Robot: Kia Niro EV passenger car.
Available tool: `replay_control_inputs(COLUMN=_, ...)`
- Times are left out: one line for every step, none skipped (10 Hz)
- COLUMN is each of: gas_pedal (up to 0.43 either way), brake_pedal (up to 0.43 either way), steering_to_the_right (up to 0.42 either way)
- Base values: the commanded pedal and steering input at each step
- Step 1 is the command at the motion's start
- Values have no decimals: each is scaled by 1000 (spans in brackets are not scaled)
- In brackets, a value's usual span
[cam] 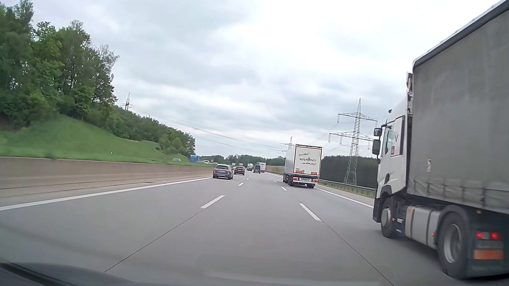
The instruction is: Follow the waypoints while adhering to traffic rules and regulations
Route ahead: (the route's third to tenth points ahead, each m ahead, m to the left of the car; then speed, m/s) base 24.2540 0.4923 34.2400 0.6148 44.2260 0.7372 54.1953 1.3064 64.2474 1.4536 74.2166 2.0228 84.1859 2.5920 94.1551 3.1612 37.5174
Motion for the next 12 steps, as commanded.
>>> replay_control_inputs(gas_pedal=268, brake_pedal=0, steering_to_the_right=-4)
replay_control_inputs(gas_pedal=268, brake_pedal=0, steering_to_the_right=-4)
replay_control_inputs(gas_pedal=268, brake_pedal=0, steering_to_the_right=-4)
replay_control_inputs(gas_pedal=280, brake_pedal=0, steering_to_the_right=-4)
replay_control_inputs(gas_pedal=280, brake_pedal=0, steering_to_the_right=-4)
replay_control_inputs(gas_pedal=287, brake_pedal=0, steering_to_the_right=-4)
replay_control_inputs(gas_pedal=287, brake_pedal=0, steering_to_the_right=-4)
replay_control_inputs(gas_pedal=287, brake_pedal=0, steering_to_the_right=-4)
replay_control_inputs(gas_pedal=299, brake_pedal=0, steering_to_the_right=-4)
replay_control_inputs(gas_pedal=311, brake_pedal=0, steering_to_the_right=-4)
replay_control_inputs(gas_pedal=311, brake_pedal=0, steering_to_the_right=-4)
replay_control_inputs(gas_pedal=319, brake_pedal=0, steering_to_the_right=-4)
